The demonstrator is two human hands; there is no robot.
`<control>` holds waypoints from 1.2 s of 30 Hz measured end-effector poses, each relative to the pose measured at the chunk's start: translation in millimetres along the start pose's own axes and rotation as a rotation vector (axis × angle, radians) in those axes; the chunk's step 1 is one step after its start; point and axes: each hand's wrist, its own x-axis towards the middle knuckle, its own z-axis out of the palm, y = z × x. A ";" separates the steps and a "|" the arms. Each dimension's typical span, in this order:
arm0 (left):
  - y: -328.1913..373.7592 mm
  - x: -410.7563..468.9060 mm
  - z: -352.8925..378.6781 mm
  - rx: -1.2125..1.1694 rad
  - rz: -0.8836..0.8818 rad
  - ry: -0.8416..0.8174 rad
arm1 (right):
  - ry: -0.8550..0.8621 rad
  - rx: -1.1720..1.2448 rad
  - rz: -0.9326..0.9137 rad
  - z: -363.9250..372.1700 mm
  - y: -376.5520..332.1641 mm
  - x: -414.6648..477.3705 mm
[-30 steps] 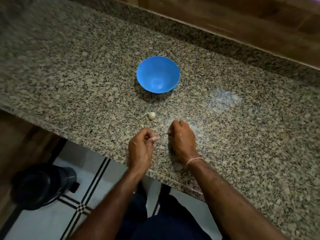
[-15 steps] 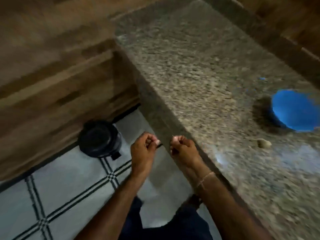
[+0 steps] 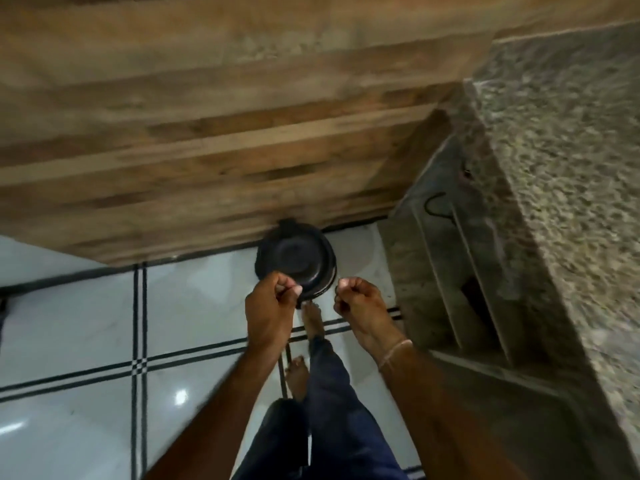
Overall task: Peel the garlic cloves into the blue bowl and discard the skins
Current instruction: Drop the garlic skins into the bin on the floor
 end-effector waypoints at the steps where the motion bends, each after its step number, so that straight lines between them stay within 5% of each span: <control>1: -9.4 12.1 -3.9 -0.014 -0.025 0.019 | -0.001 -0.027 0.015 13.4 0.1 14.3; 8: -89.3 97.3 2.9 -0.031 -0.304 0.083 | -0.026 -0.232 0.102 68.1 39.4 116.6; 20: -239.0 237.2 138.2 -0.202 -0.910 0.036 | 0.058 -0.154 0.356 99.1 115.8 331.2; 24: -263.0 263.1 168.4 -0.656 -0.986 0.026 | 0.033 -0.053 0.437 101.7 128.5 373.7; 29: -258.4 264.3 188.6 -0.625 -0.896 0.079 | 0.051 -0.057 0.419 103.1 135.6 373.5; 33: -244.6 244.6 191.9 -0.616 -0.932 -0.005 | 0.086 0.218 0.409 120.2 105.6 335.0; 35: -218.2 231.5 179.8 -0.650 -0.982 -0.053 | 0.116 0.635 0.475 127.5 103.3 329.7; 36: -190.9 225.0 170.3 -0.753 -1.033 -0.077 | 0.012 0.638 0.468 121.6 96.6 314.6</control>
